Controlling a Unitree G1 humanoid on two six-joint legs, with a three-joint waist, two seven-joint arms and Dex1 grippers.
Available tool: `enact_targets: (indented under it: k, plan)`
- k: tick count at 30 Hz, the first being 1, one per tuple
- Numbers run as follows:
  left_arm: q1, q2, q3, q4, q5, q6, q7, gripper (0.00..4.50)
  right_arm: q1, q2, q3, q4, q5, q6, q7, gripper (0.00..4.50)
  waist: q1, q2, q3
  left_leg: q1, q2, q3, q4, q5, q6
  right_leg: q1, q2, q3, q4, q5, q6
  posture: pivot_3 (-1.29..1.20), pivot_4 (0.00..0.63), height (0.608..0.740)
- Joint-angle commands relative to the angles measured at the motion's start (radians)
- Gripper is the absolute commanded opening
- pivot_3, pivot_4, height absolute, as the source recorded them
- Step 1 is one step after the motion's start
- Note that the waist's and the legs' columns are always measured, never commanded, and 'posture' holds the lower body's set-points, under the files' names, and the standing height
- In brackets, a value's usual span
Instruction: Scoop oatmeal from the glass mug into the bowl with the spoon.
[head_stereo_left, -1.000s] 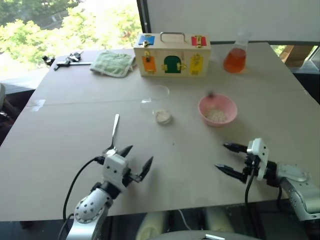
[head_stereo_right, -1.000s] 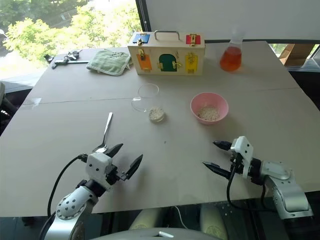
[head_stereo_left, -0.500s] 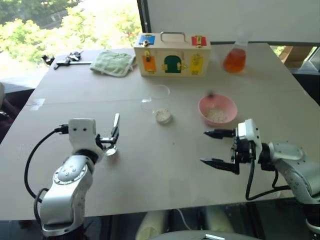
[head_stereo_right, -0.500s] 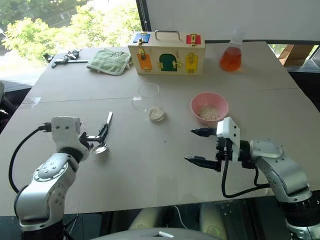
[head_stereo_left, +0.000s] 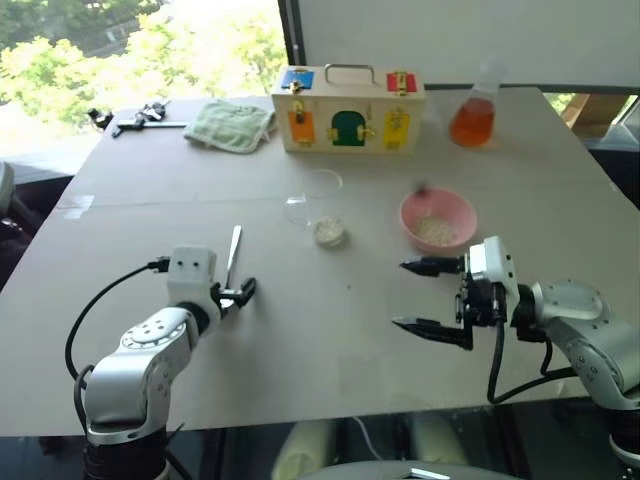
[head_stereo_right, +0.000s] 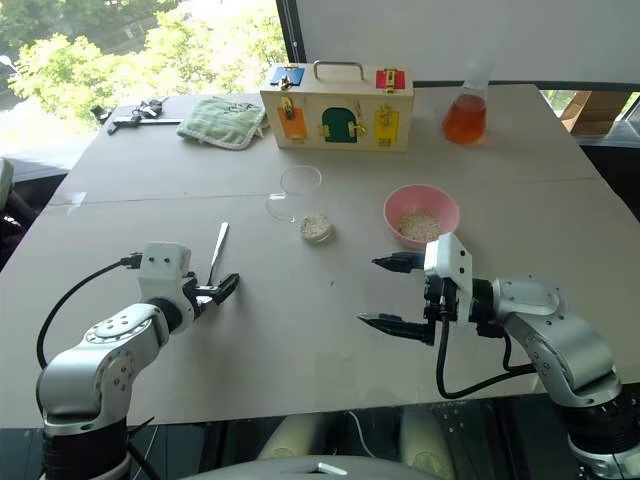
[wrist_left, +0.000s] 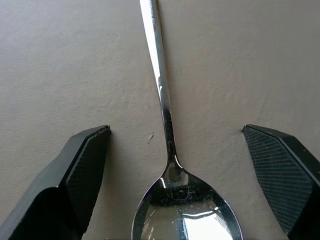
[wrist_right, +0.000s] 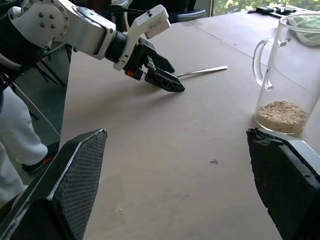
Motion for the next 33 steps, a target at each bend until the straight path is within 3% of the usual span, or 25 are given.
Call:
enact_targets:
  k: [1,3,6,7,8,9,11,16,22,25,28,33]
  plan:
    - [0.000,0.005,-0.001,0.070,0.022,0.012,0.008,3.74,0.003,-0.002,-0.017,-0.041,0.020,-0.006,-0.006,4.50,0.000,0.001,-0.001,0.000,0.000,0.000,0.000,0.000,0.000,0.000,0.000,0.000,0.000,0.000,0.000,0.00,0.150,0.740]
    - [-0.007,0.005,-0.002,0.094,0.027,0.011,0.012,3.07,0.001,0.001,-0.016,-0.039,0.020,-0.008,-0.008,4.50,-0.001,0.002,-0.001,0.000,0.000,0.000,0.000,0.000,0.000,0.000,0.000,0.000,0.001,0.000,-0.001,0.00,0.150,0.740]
    - [-0.021,-0.011,0.004,0.114,0.023,0.024,0.017,1.67,-0.004,0.003,-0.015,-0.031,0.019,-0.011,-0.006,4.50,-0.002,0.003,-0.002,0.000,0.000,0.000,0.000,0.000,0.000,0.000,0.000,0.000,0.001,0.001,-0.001,0.00,0.150,0.740]
    - [-0.026,-0.013,0.005,0.123,0.024,0.026,0.018,1.67,-0.006,0.004,-0.014,-0.029,0.018,-0.011,-0.006,4.50,-0.002,0.003,-0.002,0.000,0.000,0.000,0.000,0.000,0.000,0.000,0.000,0.000,0.001,0.001,-0.001,0.00,0.150,0.740]
    - [-0.027,-0.012,0.004,0.131,0.028,0.023,0.019,0.95,-0.010,0.005,-0.012,-0.028,0.019,-0.011,-0.006,4.50,-0.002,0.004,-0.002,0.000,0.000,0.000,0.000,0.000,0.000,0.000,0.000,0.000,0.001,0.001,-0.001,0.00,0.150,0.740]
    - [-0.027,-0.009,0.002,0.136,0.032,0.019,0.020,0.83,-0.012,0.006,-0.012,-0.028,0.019,-0.010,-0.006,4.50,-0.001,0.004,-0.002,0.000,0.000,0.000,0.000,0.000,0.000,0.000,0.000,0.000,0.001,0.001,-0.001,0.00,0.150,0.740]
    - [-0.022,-0.008,0.005,0.137,0.035,0.014,0.021,0.07,-0.014,0.006,-0.013,-0.027,0.021,-0.008,-0.005,4.50,-0.001,0.004,-0.003,0.000,0.000,0.000,0.000,0.000,0.000,0.000,0.000,0.000,0.001,0.001,-0.001,0.00,0.150,0.740]
    - [0.034,-0.071,0.090,0.097,0.005,-0.038,0.016,0.02,-0.012,0.009,-0.018,-0.022,0.023,-0.007,-0.010,4.50,-0.004,0.005,-0.003,0.000,0.000,0.000,0.000,0.000,0.000,0.000,0.000,0.001,0.000,0.001,-0.001,0.00,0.150,0.740]
    - [0.192,-0.127,0.077,-0.025,-0.012,-0.387,-0.102,0.02,-0.019,0.031,-0.027,0.002,0.039,0.002,-0.037,4.50,-0.004,0.005,-0.003,-0.001,0.001,0.001,-0.002,0.000,0.000,-0.001,0.000,0.002,-0.002,0.000,-0.001,0.00,0.150,0.740]
    - [0.337,-0.152,-0.002,-0.121,0.028,-0.597,-0.167,0.02,-0.027,0.049,-0.026,0.019,0.052,0.012,-0.046,4.50,-0.002,0.001,-0.001,-0.003,0.001,0.002,-0.002,-0.001,0.001,-0.001,0.000,0.003,-0.004,0.001,-0.001,0.00,0.150,0.740]
    - [0.471,-0.105,-0.141,-0.188,0.120,-0.812,-0.259,0.02,-0.032,0.056,-0.012,0.036,0.043,0.024,-0.055,4.50,0.002,-0.001,0.001,-0.004,0.001,0.002,-0.002,-0.001,0.001,-0.002,-0.001,0.002,-0.006,0.001,-0.001,0.00,0.150,0.740]
    - [0.510,-0.037,-0.273,-0.218,0.178,-0.952,-0.340,0.02,-0.067,0.073,0.043,0.063,0.019,0.115,-0.116,4.50,0.002,0.000,0.002,-0.005,0.001,0.002,-0.002,-0.006,0.004,-0.002,-0.002,0.001,-0.006,0.000,-0.001,0.00,0.150,0.740]
